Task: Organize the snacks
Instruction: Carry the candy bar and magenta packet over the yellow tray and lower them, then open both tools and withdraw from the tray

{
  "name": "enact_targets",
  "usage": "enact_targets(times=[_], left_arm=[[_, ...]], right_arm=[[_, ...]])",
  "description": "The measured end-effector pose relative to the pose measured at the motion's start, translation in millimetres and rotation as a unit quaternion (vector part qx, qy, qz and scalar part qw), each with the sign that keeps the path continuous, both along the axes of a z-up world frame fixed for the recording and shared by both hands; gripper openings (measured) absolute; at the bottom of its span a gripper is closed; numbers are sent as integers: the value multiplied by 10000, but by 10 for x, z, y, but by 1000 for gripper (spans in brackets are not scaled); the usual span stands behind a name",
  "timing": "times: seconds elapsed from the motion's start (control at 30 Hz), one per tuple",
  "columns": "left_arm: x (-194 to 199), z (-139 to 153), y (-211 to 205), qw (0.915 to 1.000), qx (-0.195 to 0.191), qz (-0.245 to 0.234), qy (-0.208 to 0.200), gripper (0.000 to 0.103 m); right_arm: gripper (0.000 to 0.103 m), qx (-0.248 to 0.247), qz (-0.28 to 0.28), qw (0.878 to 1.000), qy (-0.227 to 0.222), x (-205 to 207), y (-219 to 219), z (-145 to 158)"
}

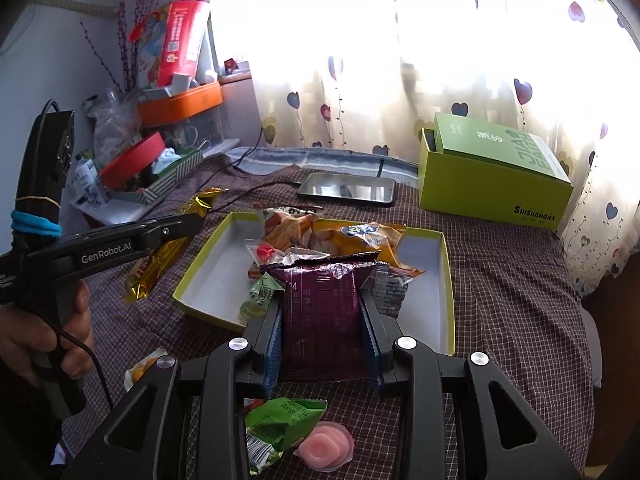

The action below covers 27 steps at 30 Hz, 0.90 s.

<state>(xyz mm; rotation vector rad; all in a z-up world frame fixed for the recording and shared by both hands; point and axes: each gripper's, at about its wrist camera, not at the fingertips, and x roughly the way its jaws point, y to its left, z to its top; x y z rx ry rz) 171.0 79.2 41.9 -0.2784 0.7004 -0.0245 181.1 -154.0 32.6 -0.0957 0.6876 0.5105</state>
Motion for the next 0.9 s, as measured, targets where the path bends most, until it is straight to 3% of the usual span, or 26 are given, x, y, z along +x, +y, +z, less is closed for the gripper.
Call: enact_targets(times=[0.33, 0.7, 0.8, 0.9], left_arm=[[340, -279, 197, 9995, -80, 194, 229, 23], [425, -464, 214, 9988, 263, 342, 247, 23], [421, -481, 211, 9981, 431, 364, 266, 28], [388, -466, 253, 9988, 305, 311, 214, 31]], right_arm=[[32, -168, 84, 9996, 197, 263, 222, -152], [32, -385, 184, 9989, 206, 377, 457, -166], [32, -401, 195, 9988, 180, 379, 513, -146], [32, -412, 215, 9988, 177, 369, 567, -132]])
